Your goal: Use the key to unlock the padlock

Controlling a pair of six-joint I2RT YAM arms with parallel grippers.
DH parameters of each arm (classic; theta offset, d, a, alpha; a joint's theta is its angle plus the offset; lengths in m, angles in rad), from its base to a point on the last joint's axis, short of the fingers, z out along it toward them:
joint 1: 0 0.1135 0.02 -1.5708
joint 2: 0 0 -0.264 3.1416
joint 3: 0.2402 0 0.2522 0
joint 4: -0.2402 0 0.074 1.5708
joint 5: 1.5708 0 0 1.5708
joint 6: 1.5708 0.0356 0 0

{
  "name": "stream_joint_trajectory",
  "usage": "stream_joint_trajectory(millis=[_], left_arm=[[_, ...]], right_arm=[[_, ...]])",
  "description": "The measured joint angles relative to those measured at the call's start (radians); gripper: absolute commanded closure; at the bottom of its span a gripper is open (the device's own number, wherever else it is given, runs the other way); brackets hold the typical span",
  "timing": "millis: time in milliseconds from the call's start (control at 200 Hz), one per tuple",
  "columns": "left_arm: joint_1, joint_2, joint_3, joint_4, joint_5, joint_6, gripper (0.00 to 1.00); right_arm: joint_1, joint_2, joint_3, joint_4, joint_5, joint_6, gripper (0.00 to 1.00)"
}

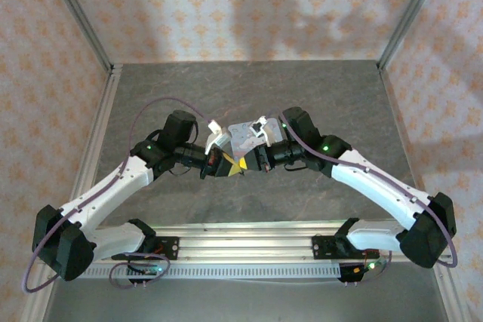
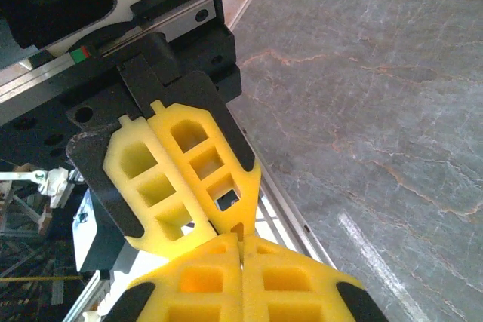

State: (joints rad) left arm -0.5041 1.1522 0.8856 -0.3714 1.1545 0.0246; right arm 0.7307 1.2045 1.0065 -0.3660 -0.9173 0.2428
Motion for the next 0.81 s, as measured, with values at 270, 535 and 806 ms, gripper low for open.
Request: stream_joint_trajectory(millis=[270, 535, 806], left_arm=[[0.078, -0.089, -0.166, 0.261, -0.064, -0.230, 0.53], [0.098, -0.116, -0.299, 0.587, -0.093, -0.542, 0.53], [0.081, -0.132, -0.305, 0.735, -0.090, -0.674, 0.54]], right_arm=[[-0.011, -0.074, -0.099, 0.125, 0.066, 0.068, 1.00], [-0.027, -0.080, -0.166, 0.293, 0.068, 0.175, 1.00], [-0.032, -0.046, -0.168, 0.436, 0.063, 0.264, 1.00]])
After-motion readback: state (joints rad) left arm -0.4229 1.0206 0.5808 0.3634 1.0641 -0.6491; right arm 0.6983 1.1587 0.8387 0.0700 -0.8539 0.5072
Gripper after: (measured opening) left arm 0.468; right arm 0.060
